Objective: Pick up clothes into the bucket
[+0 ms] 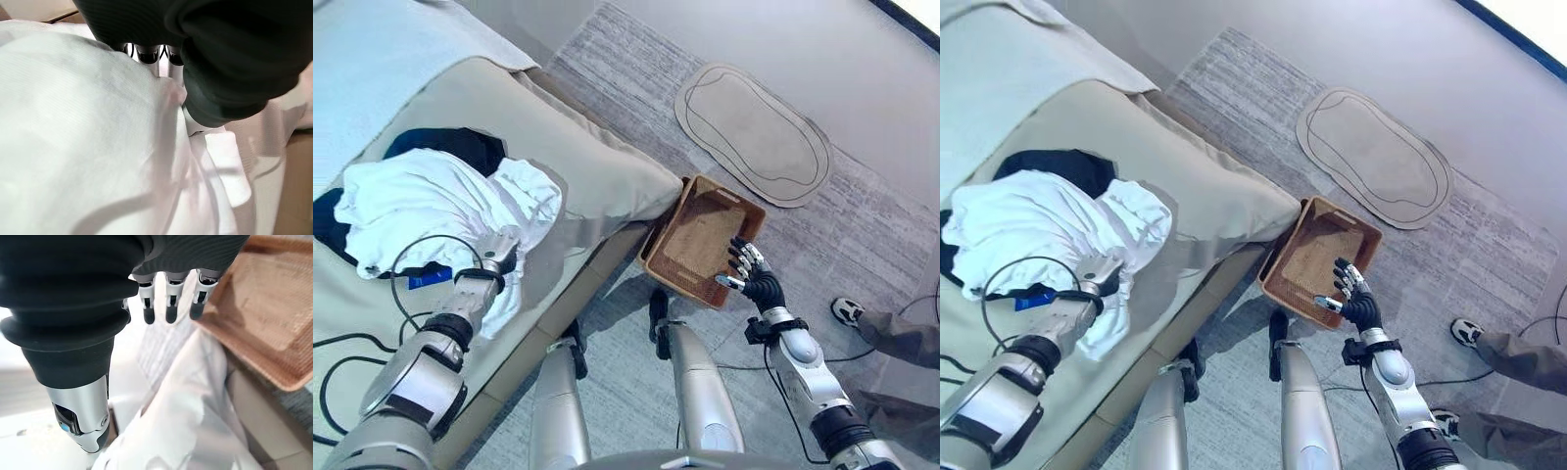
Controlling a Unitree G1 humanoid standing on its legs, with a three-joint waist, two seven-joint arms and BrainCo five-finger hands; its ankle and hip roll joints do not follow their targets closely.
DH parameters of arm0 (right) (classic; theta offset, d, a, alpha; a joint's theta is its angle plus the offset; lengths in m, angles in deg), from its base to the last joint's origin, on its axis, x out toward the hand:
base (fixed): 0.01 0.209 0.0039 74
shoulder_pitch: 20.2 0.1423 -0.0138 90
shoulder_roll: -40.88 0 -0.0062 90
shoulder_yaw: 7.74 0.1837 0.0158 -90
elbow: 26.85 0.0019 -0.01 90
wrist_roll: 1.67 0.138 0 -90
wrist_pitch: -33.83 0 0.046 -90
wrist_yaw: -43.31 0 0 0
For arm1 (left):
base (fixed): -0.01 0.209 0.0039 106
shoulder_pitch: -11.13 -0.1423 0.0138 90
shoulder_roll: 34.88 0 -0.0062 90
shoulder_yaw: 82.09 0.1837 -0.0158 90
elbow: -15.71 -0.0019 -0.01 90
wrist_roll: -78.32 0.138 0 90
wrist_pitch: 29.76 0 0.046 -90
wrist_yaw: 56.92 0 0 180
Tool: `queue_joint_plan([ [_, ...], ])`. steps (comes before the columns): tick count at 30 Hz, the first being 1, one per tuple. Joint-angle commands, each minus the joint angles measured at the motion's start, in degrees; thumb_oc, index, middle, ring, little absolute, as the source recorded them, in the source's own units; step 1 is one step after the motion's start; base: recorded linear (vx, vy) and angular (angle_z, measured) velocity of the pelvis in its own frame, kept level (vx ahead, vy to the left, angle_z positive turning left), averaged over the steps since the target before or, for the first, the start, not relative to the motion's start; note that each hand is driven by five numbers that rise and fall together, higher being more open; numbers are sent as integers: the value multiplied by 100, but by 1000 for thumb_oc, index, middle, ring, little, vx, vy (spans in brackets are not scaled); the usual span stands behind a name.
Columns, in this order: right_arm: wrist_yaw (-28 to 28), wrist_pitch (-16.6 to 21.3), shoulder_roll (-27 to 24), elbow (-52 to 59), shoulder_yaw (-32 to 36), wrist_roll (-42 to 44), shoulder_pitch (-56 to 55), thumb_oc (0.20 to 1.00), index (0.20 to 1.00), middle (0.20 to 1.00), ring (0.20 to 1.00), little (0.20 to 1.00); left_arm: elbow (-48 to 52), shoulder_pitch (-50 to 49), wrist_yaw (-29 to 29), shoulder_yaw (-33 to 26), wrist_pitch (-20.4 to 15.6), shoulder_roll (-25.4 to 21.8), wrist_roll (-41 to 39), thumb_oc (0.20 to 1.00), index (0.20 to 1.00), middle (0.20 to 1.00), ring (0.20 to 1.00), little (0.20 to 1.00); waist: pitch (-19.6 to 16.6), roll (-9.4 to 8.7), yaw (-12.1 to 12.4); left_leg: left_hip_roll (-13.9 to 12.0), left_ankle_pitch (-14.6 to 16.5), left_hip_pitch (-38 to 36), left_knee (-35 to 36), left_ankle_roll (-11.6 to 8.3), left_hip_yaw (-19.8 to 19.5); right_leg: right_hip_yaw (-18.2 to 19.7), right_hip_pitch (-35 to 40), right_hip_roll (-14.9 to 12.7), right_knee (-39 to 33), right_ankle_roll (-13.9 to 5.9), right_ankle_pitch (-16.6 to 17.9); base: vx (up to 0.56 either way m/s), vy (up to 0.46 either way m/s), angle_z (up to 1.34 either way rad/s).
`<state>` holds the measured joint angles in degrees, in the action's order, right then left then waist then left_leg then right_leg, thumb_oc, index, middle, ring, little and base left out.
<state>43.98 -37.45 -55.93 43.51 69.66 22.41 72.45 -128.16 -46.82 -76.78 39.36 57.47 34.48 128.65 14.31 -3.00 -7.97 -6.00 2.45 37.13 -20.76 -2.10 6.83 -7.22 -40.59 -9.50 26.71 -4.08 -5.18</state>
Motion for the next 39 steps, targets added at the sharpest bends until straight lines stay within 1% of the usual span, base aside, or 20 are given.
queue_joint_plan([
  [1, -91, 293, -47, 212, 49, -192, 99, 1000, 1000, 1000, 1000, 1000, 819, -269, -415, -538, -235, -186, -216, 200, 200, 200, 200, 200, -41, 101, 69, -97, 136, -454, 49, -87, -197, 47, 978, -514, -1236, -513, 750, 78, -34, 13],
  [3, -114, 286, -31, 189, 84, -259, 77, 1000, 1000, 1000, 1000, 1000, 1357, -541, -507, -798, -297, -307, -141, 200, 200, 200, 200, 200, -37, 79, 148, -55, 56, -803, 356, -102, -218, -49, 1369, -526, -1533, -547, 835, 72, -39, 15],
  [4, -126, 280, -8, 154, 110, -303, 62, 1000, 1000, 1000, 1000, 1000, 1834, -731, -467, -1005, -388, -385, -154, 200, 200, 200, 200, 200, -57, 63, 191, -8, -52, -1012, 585, -126, -223, -120, 1617, -543, -1770, -565, 940, 82, -44, 24],
  [7, -139, 193, 57, 76, 180, -464, 17, 1000, 1000, 1000, 1000, 1000, 2836, -1191, -403, -1581, -595, -529, -255, 200, 200, 200, 200, 200, -134, 52, 332, 19, -128, -1487, 1002, -179, -208, -270, 2143, -515, -2211, -618, 1047, 89, -35, 17],
  [8, -169, 133, 64, 18, 164, -758, 28, 1000, 1000, 1000, 1000, 1000, 3554, -1439, -293, -2016, -797, -577, -527, 200, 200, 200, 200, 200, -205, 61, 417, 37, -228, -1766, 1286, -190, -178, -359, 2415, -508, -2436, -645, 1122, 66, -20, 12],
  [9, -173, 133, 66, 19, 149, -763, 34, 1000, 1000, 1000, 1000, 1000, 3596, -1476, -266, -2054, -793, -587, -532, 200, 200, 200, 200, 200, -201, 50, 397, 50, -274, -1771, 1319, -184, -177, -362, 2418, -517, -2461, -641, 1157, 71, -14, 12],
  [10, -184, 112, 77, -23, 110, -927, 53, 1000, 1000, 1000, 1000, 1000, 3732, -1557, -281, -2193, -915, -537, -709, 200, 200, 200, 200, 200, -252, 59, 437, 50, -286, -1920, 1456, -191, -160, -406, 2544, -504, -2534, -652, 1151, 49, -6, 8],
  [13, -160, 79, 69, -65, -84, -1292, 155, 1000, 1000, 1000, 1000, 1000, 4152, -1675, -311, -2413, -1157, -461, -977, 200, 200, 200, 200, 200, -411, 40, 489, 99, -483, -2337, 1950, -205, -100, -534, 2900, -487, -2724, -668, 1199, 77, -4, 15],
  [14, -142, 60, 61, -38, -108, -1332, 158, 1000, 1000, 1000, 1000, 1000, 4429, -1712, -238, -2506, -1243, -394, -1188, 200, 200, 200, 200, 200, -444, 51, 523, 113, -531, -2453, 2066, -225, -101, -612, 3012, -491, -2753, -677, 1188, 88, -23, 11],
  [15, -97, 47, 71, -12, -166, -1425, 165, 1000, 1000, 1000, 1000, 1000, 4844, -1812, -187, -2626, -1422, -329, -1373, 200, 200, 200, 200, 200, -530, 74, 578, 131, -564, -2637, 2203, -236, -110, -688, 3180, -485, -2765, -682, 1149, 69, -23, 8],
  [17, -103, 26, 87, -5, -236, -1531, 198, 1000, 1000, 1000, 1000, 1000, 4928, -1879, -124, -2650, -1483, -264, -1525, 200, 200, 200, 200, 200, -567, 87, 576, 131, -568, -2772, 2275, -233, -84, -713, 3287, -487, -2796, -692, 1141, 64, -12, 18],
  [21, -9, -8, 28, 256, -547, -1909, 461, 1000, 1000, 1000, 1000, 1000, 5563, -1719, 171, -2593, -1707, -95, -2071, 200, 200, 200, 200, 200, -779, 130, 639, 120, -517, -3163, 2366, -211, -54, -780, 3658, -473, -2859, -701, 1086, 88, -16, 6],
  [22, -9, -13, 26, 260, -547, -1910, 461, 1000, 1000, 1000, 1000, 1000, 5577, -1724, 186, -2602, -1701, -97, -2082, 200, 200, 200, 200, 200, -766, 132, 639, 118, -517, -3182, 2375, -212, -53, -780, 3675, -470, -2864, -702, 1086, 47, -7, -1],
  [27, 74, -43, -57, 567, -795, -2229, 687, 1000, 1000, 1000, 1000, 1000, 6021, -1407, 456, -2417, -1836, -20, -2421, 200, 200, 200, 200, 200, -938, 163, 656, 100, -515, -3456, 2513, -221, -4, -836, 3942, -431, -2981, -711, 1063, 50, -10, -1],
  [29, 60, -75, -38, 651, -882, -2328, 764, 1000, 1000, 1000, 1000, 1000, 6195, -1141, 632, -2294, -1901, 51, -2806, 200, 200, 200, 200, 200, -1029, 183, 654, 95, -507, -3537, 2531, -224, 8, -873, 4031, -427, -2989, -714, 1047, 37, -10, 0],
  [30, 57, -78, -37, 655, -879, -2333, 762, 1000, 1000, 1000, 1000, 1000, 6198, -1137, 640, -2293, -1897, 51, -2814, 200, 200, 200, 200, 200, -1023, 183, 655, 95, -505, -3541, 2531, -224, 5, -876, 4037, -426, -2991, -714, 1046, 45, -16, 2],
  [31, 44, -94, -54, 680, -932, -2468, 833, 1000, 1000, 1000, 1000, 1000, 6261, -936, 741, -2151, -1948, 133, -3158, 200, 200, 200, 200, 200, -1087, 188, 639, 93, -501, -3595, 2538, -223, 5, -889, 4088, -422, -2991, -713, 1035, 0, 0, 0],
  [36, 52, -113, 8, 731, -1013, -2412, 964, 1000, 1000, 1000, 1000, 1000, 6357, -431, 854, -1908, -1924, 241, -3677, 200, 200, 200, 200, 200, -1157, 206, 617, 91, -478, -3695, 2542, -216, 6, -912, 4201, -409, -2999, -714, 1011, 27, -6, 2],
  [38, 144, -136, 69, 831, -1101, -2187, 1078, 1000, 1000, 1000, 1000, 1000, 6392, -90, 920, -1705, -1915, 328, -3991, 200, 200, 200, 200, 200, -1196, 209, 600, 88, -478, -3743, 2544, -218, 8, -924, 4250, -404, -3002, -718, 1007, 0, 0, 0],
  [39, 151, -139, 67, 833, -1095, -2178, 1081, 1000, 1000, 1000, 1000, 1000, 6387, -80, 924, -1702, -1914, 326, -3999, 200, 200, 200, 200, 200, -1190, 207, 603, 88, -477, -3744, 2544, -218, 6, -925, 4253, -404, -3003, -718, 1007, 0, 0, 0],
])
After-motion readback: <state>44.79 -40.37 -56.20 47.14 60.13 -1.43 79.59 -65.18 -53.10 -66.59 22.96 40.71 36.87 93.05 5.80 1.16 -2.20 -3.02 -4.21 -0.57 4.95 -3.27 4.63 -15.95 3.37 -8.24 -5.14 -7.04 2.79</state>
